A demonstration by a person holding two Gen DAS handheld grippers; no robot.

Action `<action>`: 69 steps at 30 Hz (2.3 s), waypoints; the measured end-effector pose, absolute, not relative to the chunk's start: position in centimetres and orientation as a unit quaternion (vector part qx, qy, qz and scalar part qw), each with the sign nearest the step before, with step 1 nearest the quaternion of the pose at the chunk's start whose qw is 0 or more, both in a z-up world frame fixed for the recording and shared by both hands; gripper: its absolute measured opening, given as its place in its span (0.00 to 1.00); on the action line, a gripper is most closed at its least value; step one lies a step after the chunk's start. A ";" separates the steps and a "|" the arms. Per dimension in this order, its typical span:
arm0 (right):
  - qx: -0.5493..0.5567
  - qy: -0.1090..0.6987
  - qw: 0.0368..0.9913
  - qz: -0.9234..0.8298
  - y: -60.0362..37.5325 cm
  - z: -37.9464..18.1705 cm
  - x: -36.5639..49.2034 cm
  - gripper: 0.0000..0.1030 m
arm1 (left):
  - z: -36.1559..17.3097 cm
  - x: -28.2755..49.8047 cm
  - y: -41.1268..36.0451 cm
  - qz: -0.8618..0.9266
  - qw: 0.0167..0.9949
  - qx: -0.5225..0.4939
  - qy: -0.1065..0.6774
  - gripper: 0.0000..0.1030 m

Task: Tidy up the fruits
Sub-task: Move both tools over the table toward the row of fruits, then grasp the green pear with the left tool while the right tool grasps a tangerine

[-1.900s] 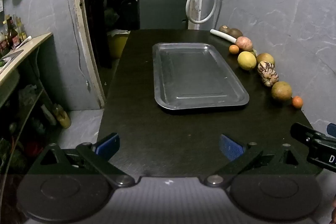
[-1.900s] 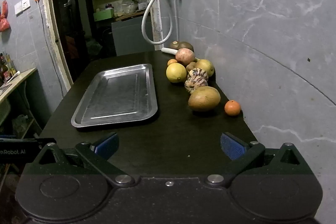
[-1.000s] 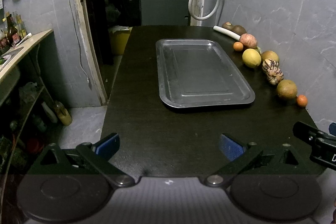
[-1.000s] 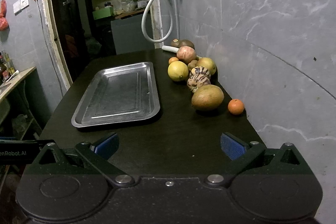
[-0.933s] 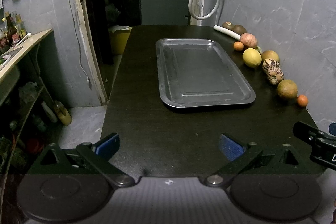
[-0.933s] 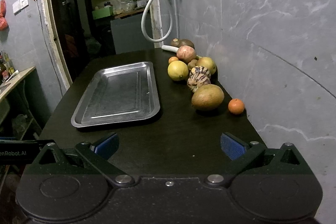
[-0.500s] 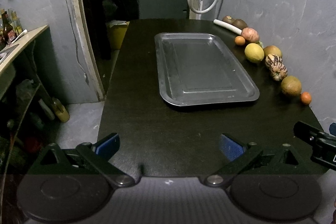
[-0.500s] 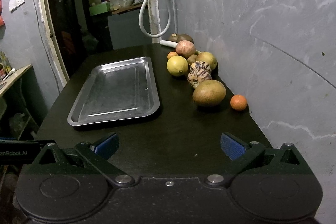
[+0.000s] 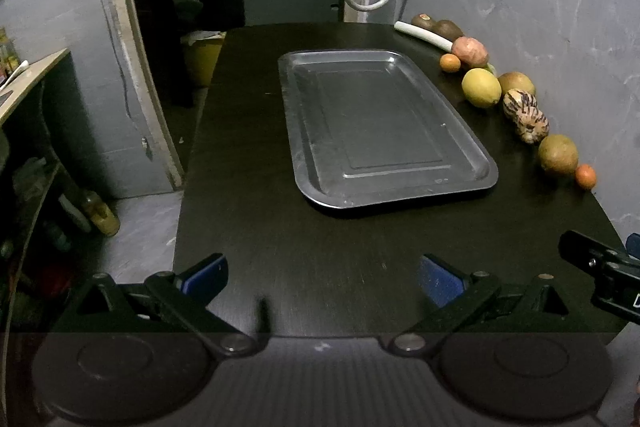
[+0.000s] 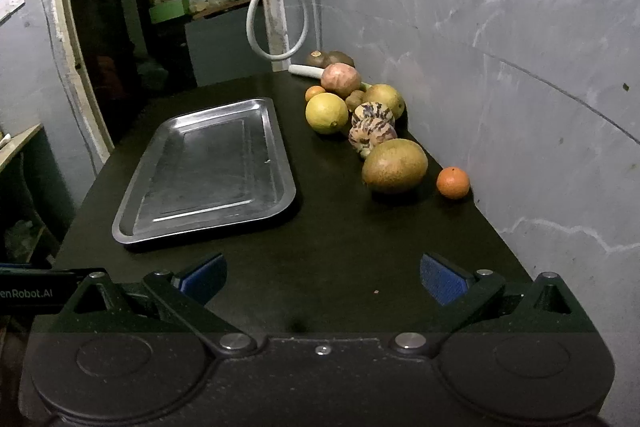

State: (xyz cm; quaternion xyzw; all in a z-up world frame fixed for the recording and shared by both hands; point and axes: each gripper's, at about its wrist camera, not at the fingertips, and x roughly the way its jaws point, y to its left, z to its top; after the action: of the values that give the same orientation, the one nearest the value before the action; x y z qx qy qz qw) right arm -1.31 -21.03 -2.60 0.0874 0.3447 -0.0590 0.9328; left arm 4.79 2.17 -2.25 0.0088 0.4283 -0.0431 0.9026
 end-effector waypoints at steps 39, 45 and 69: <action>0.150 0.300 0.900 -0.278 -29.1 -6.3 4.7 0.91 | -1.2 21.8 -15.3 -0.346 0.821 0.046 0.451 1.00; 0.196 0.296 0.890 -0.285 -30.8 -7.2 6.0 0.80 | -2.4 22.1 -19.1 -0.363 0.793 0.057 0.486 0.99; 0.237 0.310 0.880 -0.271 -32.7 -8.7 8.2 0.40 | -5.5 25.1 -21.8 -0.346 0.742 0.006 0.574 0.60</action>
State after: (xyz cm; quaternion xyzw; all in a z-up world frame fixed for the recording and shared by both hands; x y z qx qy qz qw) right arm 8.17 -32.66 -8.72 0.2372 0.3099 -0.2714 0.8798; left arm 25.10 -21.79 -5.47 0.0057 0.5741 -0.3462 0.7420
